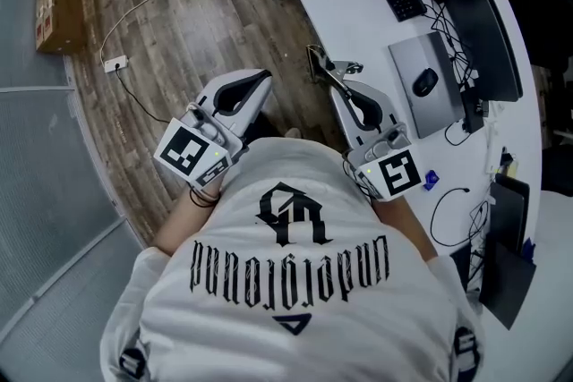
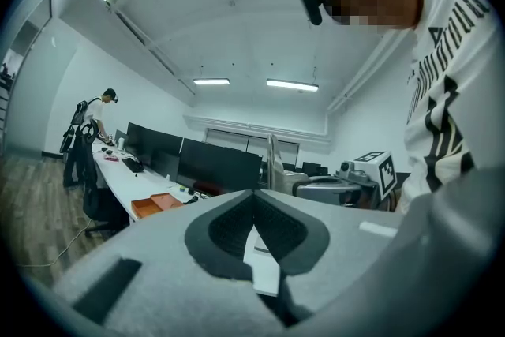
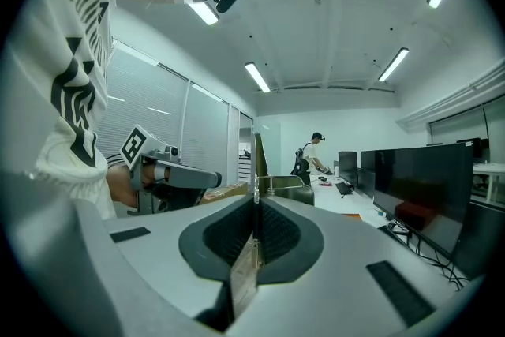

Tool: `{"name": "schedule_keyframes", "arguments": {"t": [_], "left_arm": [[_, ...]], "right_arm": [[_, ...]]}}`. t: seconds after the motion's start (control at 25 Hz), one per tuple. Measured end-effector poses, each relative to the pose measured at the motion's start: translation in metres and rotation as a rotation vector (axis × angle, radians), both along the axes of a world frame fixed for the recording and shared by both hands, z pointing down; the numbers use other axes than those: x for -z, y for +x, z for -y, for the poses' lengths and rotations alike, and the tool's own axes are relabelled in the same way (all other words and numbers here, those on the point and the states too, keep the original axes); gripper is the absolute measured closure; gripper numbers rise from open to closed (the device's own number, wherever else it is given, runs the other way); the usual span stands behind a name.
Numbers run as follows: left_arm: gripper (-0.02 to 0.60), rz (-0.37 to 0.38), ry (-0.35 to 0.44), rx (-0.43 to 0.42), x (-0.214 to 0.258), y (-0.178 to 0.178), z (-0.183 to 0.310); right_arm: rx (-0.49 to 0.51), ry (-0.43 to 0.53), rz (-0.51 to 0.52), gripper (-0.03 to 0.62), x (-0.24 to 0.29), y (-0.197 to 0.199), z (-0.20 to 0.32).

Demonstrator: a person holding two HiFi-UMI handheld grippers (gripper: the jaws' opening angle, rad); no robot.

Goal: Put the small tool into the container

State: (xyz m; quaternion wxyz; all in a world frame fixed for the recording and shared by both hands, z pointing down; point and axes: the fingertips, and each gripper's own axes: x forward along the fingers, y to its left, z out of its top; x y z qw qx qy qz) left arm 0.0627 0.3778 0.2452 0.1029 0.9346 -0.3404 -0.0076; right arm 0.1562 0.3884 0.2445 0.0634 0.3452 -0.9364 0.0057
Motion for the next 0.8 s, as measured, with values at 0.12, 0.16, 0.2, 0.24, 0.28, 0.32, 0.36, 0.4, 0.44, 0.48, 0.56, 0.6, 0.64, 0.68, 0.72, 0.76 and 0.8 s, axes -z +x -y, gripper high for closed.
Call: {"name": "schedule_keyframes", "arguments": {"t": [0.12, 0.16, 0.2, 0.24, 0.28, 0.32, 0.36, 0.4, 0.44, 0.48, 0.56, 0.6, 0.64, 0.68, 0.72, 0.76, 0.8], "left_arm": [[0.569, -0.004, -0.005, -0.004, -0.001, -0.005, 0.009], [0.568, -0.006, -0.006, -0.005, -0.001, -0.007, 0.012], [0.568, -0.007, -0.007, -0.007, -0.001, -0.009, 0.015], [0.568, -0.008, -0.010, -0.009, -0.002, -0.012, 0.019], [0.569, -0.009, -0.014, -0.011, -0.003, -0.015, 0.022], [0.568, -0.010, -0.018, -0.013, -0.005, -0.019, 0.026], [0.568, -0.010, -0.020, -0.017, -0.005, -0.022, 0.031], [0.568, -0.008, -0.019, -0.020, -0.006, -0.026, 0.036], [0.568, -0.005, -0.017, -0.023, -0.005, -0.030, 0.041], [0.569, -0.002, -0.014, -0.027, -0.005, -0.035, 0.047], [0.569, 0.002, -0.008, -0.036, -0.004, -0.046, 0.061], [0.569, 0.004, -0.006, -0.042, -0.004, -0.052, 0.068], [0.569, 0.006, -0.004, -0.049, -0.003, -0.059, 0.076], [0.568, 0.007, -0.002, -0.053, -0.001, -0.067, 0.084], [0.569, 0.007, 0.001, -0.055, 0.001, -0.077, 0.091], [0.569, 0.006, 0.004, -0.055, 0.003, -0.088, 0.099], [0.569, 0.005, 0.005, -0.056, 0.005, -0.098, 0.106]], "right_arm": [[0.000, -0.006, -0.005, 0.579, -0.001, -0.005, 0.009], [-0.001, -0.007, -0.006, 0.579, -0.002, -0.008, 0.012], [-0.002, -0.008, -0.009, 0.579, -0.002, -0.010, 0.016], [-0.002, -0.009, -0.012, 0.579, -0.003, -0.013, 0.019], [-0.003, -0.013, -0.017, 0.579, -0.005, -0.016, 0.023], [-0.004, -0.017, -0.022, 0.579, -0.007, -0.019, 0.028], [-0.006, -0.019, -0.026, 0.579, -0.009, -0.021, 0.033], [-0.010, -0.018, -0.026, 0.579, -0.009, -0.024, 0.039], [-0.012, -0.013, -0.024, 0.579, -0.008, -0.028, 0.046], [-0.013, -0.007, -0.023, 0.579, -0.008, -0.033, 0.054], [-0.013, 0.005, -0.029, 0.579, -0.007, -0.045, 0.069], [-0.014, 0.010, -0.031, 0.579, -0.006, -0.052, 0.078], [-0.018, 0.014, -0.031, 0.579, -0.005, -0.059, 0.087], [-0.024, 0.017, -0.030, 0.579, -0.003, -0.066, 0.095], [-0.032, 0.020, -0.030, 0.579, -0.001, -0.074, 0.103], [-0.039, 0.022, -0.032, 0.579, 0.000, -0.081, 0.110], [-0.045, 0.023, -0.035, 0.579, 0.002, -0.089, 0.117]]}}
